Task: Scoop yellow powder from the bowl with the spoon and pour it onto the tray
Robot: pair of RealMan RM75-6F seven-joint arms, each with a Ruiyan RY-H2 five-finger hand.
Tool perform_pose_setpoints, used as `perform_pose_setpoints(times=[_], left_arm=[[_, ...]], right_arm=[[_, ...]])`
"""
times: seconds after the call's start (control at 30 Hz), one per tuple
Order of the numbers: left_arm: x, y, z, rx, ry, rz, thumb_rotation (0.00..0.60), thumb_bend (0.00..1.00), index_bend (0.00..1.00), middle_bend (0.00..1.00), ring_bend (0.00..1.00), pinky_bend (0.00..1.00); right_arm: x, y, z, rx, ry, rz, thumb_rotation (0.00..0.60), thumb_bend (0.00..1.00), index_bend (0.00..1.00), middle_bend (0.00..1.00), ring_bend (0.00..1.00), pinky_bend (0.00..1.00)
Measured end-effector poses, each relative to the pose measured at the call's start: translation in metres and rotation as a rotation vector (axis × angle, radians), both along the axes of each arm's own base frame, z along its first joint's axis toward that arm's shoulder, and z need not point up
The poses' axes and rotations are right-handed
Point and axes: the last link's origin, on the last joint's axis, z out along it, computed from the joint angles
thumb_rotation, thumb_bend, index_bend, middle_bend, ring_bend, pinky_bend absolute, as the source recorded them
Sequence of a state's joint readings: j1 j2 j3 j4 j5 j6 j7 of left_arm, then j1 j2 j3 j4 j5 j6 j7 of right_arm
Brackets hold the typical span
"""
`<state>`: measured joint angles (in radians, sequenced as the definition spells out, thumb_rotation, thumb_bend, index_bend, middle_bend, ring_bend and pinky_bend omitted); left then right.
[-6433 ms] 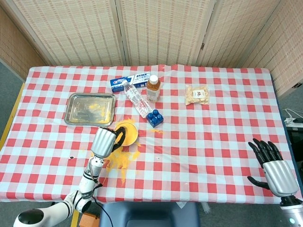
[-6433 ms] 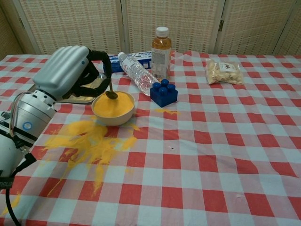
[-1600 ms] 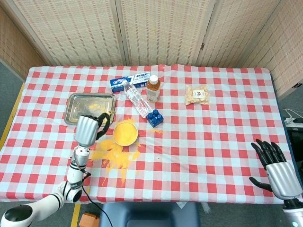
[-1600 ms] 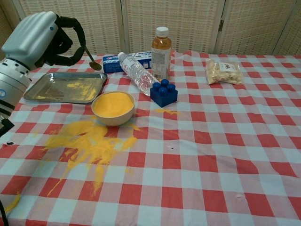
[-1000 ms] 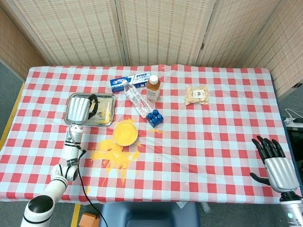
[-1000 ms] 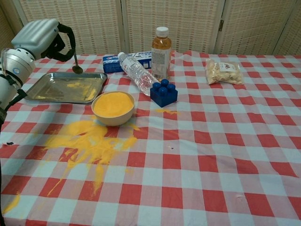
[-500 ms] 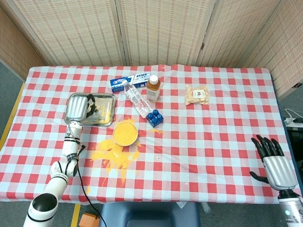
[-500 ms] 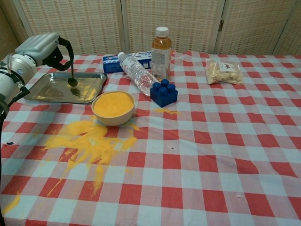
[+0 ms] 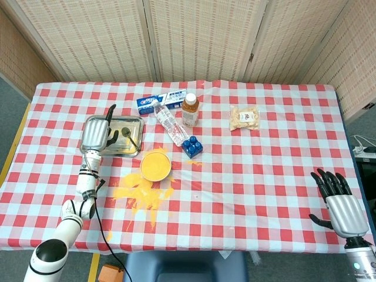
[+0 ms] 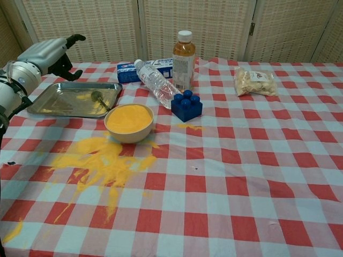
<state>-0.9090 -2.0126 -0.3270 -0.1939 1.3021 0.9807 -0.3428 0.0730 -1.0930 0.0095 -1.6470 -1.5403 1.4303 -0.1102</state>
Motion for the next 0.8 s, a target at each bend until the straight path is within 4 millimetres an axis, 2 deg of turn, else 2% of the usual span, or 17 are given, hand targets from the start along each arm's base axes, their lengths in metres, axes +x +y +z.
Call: perform_pose_setpoints(times=[0.07,0.1,0.13,0.2,0.23,0.33,0.43,0.47,0.57,0.6,0.7,0.8], left_arm=[[-0.001,-0.004,0.002,0.003,-0.021,-0.02,0.6,0.44,0.1,0.87,0.82,0.99],[-0.003,-0.007,0.002,-0.004,-0.036,-0.033,0.6,0.43,0.13,0.74,0.69,0.94],[-0.005,-0.01,0.002,-0.013,-0.047,-0.044,0.6,0.43,0.14,0.59,0.56,0.85],[-0.009,-0.019,0.002,-0.045,-0.071,-0.072,0.6,0.43,0.13,0.38,0.35,0.62],[-0.011,-0.024,0.002,-0.062,-0.081,-0.085,0.6,0.42,0.12,0.3,0.25,0.5],[-0.019,-0.047,0.005,-0.132,-0.113,-0.122,0.6,0.4,0.06,0.14,0.07,0.28],[-0.029,-0.082,0.012,-0.223,-0.128,-0.133,0.6,0.38,0.0,0.01,0.0,0.15],[-0.034,-0.097,0.016,-0.249,-0.128,-0.129,0.6,0.38,0.0,0.0,0.0,0.14],[-0.053,-0.158,0.033,-0.285,-0.122,-0.081,0.6,0.37,0.0,0.0,0.0,0.12],[-0.062,-0.186,0.042,-0.266,-0.111,-0.049,0.6,0.37,0.0,0.0,0.0,0.12],[-0.074,-0.245,0.067,-0.162,-0.047,0.013,0.6,0.37,0.0,0.0,0.0,0.12],[-0.082,-0.277,0.093,-0.056,0.043,0.039,0.6,0.37,0.0,0.0,0.0,0.13]], right_arm=[[0.0,0.001,0.001,0.002,-0.005,0.005,0.6,0.0,0.0,0.0,0.0,0.0],[0.001,0.001,0.001,0.002,-0.007,0.007,0.6,0.0,0.0,0.0,0.0,0.0],[0.001,0.001,0.001,0.001,-0.01,0.009,0.6,0.0,0.0,0.0,0.0,0.0],[0.002,0.002,0.002,0.002,-0.017,0.016,0.6,0.0,0.0,0.0,0.0,0.0],[0.002,0.002,0.002,0.003,-0.019,0.019,0.6,0.0,0.0,0.0,0.0,0.0],[0.002,0.002,0.001,0.013,-0.024,0.024,0.6,0.0,0.0,0.0,0.0,0.0],[0.002,0.002,0.0,0.018,-0.024,0.025,0.6,0.0,0.0,0.0,0.0,0.0],[0.001,0.001,0.0,0.017,-0.024,0.024,0.6,0.0,0.0,0.0,0.0,0.0],[0.001,-0.001,-0.002,0.009,-0.022,0.021,0.6,0.0,0.0,0.0,0.0,0.0],[0.001,-0.001,-0.003,0.007,-0.022,0.023,0.6,0.0,0.0,0.0,0.0,0.0],[0.002,-0.002,-0.004,-0.003,-0.027,0.032,0.6,0.0,0.0,0.0,0.0,0.0],[0.004,0.0,-0.004,-0.003,-0.028,0.043,0.6,0.0,0.0,0.0,0.0,0.0]])
